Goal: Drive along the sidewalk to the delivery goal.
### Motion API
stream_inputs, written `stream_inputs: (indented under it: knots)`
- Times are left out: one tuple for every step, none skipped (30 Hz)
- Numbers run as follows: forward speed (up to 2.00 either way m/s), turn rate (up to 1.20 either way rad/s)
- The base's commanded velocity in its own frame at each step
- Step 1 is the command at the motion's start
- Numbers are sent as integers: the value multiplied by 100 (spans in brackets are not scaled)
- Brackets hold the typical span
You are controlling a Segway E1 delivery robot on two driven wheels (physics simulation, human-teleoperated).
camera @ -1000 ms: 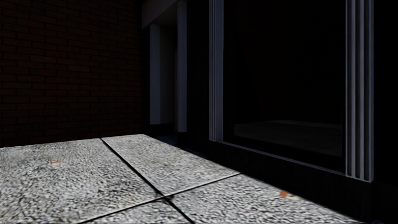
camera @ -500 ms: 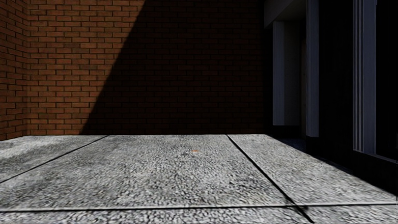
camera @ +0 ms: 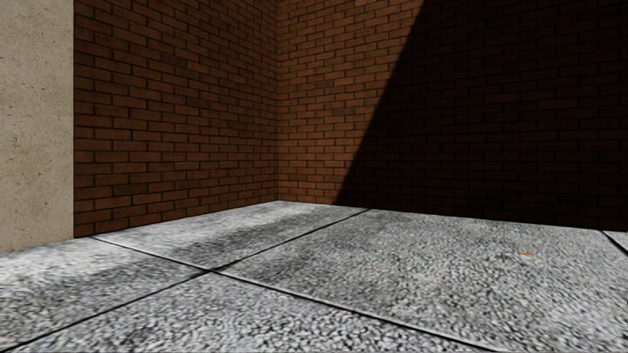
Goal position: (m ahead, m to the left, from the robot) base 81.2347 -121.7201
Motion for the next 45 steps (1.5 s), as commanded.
stream_inputs:
  knots:
    - [0, 120]
    - [0, 120]
    - [0, 120]
    - [0, 120]
    - [0, 120]
    - [0, 120]
    - [0, 120]
    - [0, 120]
    - [0, 120]
    - [0, 120]
    - [0, 120]
    - [0, 120]
    - [0, 120]
    - [0, 120]
    - [0, 120]
    - [0, 120]
    - [0, 120]
    - [0, 120]
    - [0, 120]
    - [0, 120]
    - [0, 120]
    - [0, 120]
    - [0, 120]
    - [0, 120]
    - [0, 120]
    - [0, 120]
    - [0, 120]
    - [0, 120]
    - [0, 120]
    - [0, 120]
    - [0, 120]
    - [0, 120]
    - [0, 120]
    - [0, 120]
    - [0, 120]
    - [0, 120]
    - [0, 120]
    - [0, 120]
    - [0, 120]
    - [0, 120]
    - [0, 120]
    - [0, 120]
    - [0, 120]
    - [0, 120]
    - [0, 120]
